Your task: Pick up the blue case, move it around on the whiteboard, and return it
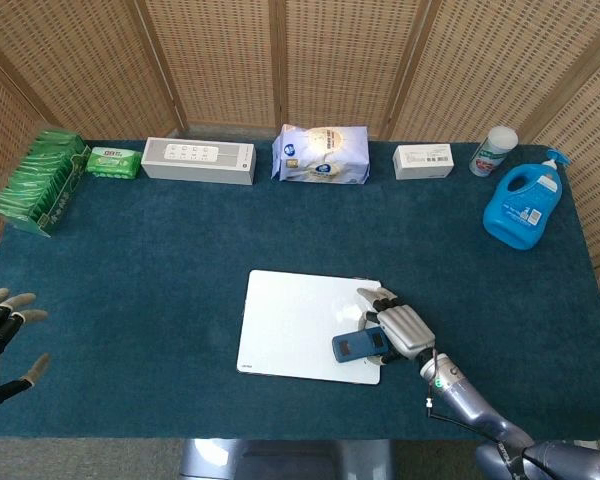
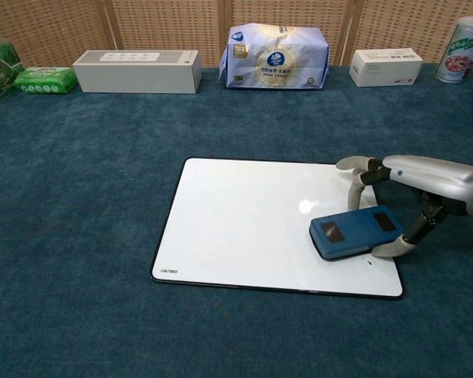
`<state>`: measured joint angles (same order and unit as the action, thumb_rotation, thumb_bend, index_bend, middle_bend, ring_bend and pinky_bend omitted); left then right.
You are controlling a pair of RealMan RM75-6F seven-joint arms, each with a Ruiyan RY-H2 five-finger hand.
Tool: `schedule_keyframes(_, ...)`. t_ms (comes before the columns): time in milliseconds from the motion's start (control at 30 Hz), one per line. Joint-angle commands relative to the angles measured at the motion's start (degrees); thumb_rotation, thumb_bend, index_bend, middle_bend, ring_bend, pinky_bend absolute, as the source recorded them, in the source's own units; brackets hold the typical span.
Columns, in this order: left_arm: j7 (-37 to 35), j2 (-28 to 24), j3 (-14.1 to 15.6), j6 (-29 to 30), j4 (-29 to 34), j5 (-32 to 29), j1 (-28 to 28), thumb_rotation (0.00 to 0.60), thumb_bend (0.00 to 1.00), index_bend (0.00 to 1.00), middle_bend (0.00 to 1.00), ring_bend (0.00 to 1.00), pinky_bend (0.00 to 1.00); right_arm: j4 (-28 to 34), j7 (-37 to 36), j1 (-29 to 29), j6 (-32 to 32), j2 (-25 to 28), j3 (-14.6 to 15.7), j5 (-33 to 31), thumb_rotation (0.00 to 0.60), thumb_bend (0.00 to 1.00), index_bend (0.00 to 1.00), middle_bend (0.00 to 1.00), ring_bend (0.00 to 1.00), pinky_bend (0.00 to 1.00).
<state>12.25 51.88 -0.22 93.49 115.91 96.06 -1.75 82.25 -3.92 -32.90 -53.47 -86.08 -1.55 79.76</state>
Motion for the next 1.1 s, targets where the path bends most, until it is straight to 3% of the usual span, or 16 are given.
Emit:
schedule_keyframes(33, 0.27, -0.04, 0.07, 0.18, 0.16, 0.11, -0.15, 0.600, 0.32, 0.35, 0.26, 0.16, 0.00, -1.80, -1.47, -1.20, 0.85, -0.57, -1.29, 0.23, 0.600, 0.17, 0.78, 0.01, 0.00, 0.00)
schedule_keyframes(367, 0.67, -0.18, 0.11, 0.53, 0.49, 0.28, -0.43, 0.600, 0.32, 0.35, 0.26, 0.15, 0.00, -4.59, -3.73, -3.40, 2.74, -0.94, -3.41, -0.24, 0.600, 0.17, 0.78, 0.02, 0.00, 0.00)
schedule_keyframes(667, 0.62, -0.13, 0.10, 0.30, 0.44, 0.45, -0.31, 0.600, 0.32, 0.35, 0.26, 0.15, 0.00, -4.92, -4.22, -2.13, 2.26, -0.99, -1.99, -0.30, 0.600, 0.17, 0.79, 0.02, 0.00, 0.00)
schedule_keyframes(1100, -0.03, 0.10, -0.15, -0.10, -0.14, 0.34, 0.11, 0.600, 0.32, 0.35, 0.26, 0.15, 0.00, 2.07, -0.39, 2.82, -1.92, 1.94, 1.61, -0.37, 0.600, 0.17, 0.78, 0.03, 0.00, 0.00)
